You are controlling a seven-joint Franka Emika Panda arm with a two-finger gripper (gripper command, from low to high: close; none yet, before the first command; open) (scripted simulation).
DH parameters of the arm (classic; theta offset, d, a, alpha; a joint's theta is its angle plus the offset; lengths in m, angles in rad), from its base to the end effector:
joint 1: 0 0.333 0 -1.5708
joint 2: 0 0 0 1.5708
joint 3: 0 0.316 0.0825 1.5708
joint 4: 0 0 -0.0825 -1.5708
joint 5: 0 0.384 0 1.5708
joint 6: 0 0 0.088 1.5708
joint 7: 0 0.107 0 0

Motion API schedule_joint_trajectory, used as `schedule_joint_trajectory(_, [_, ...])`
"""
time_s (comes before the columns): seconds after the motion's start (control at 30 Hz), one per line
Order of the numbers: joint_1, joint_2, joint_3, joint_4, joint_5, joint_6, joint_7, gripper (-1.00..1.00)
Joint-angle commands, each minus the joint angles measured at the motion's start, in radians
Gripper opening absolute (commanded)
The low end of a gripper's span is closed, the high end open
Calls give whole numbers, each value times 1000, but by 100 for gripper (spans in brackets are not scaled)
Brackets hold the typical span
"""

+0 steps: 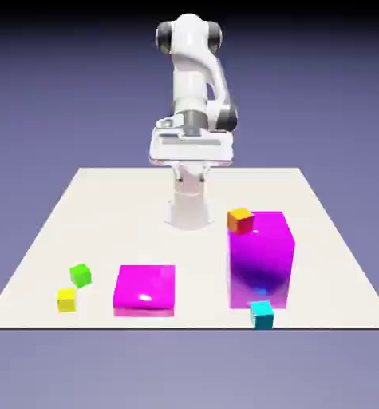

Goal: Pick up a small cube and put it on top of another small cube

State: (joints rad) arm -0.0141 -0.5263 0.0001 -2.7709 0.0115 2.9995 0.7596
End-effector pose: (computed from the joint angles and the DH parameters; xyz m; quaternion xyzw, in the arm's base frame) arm 0.4015 -0.0064 0.4549 -0.8590 0.3553 -0.3422 0.1369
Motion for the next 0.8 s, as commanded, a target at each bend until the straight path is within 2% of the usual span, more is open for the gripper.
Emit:
schedule_joint_trajectory(0.0, [-22, 36, 0, 33, 10, -31, 15, 0])
schedule_joint_trajectory(0.77, [-520, 870, 3, 779, 229, -746, 371, 0])
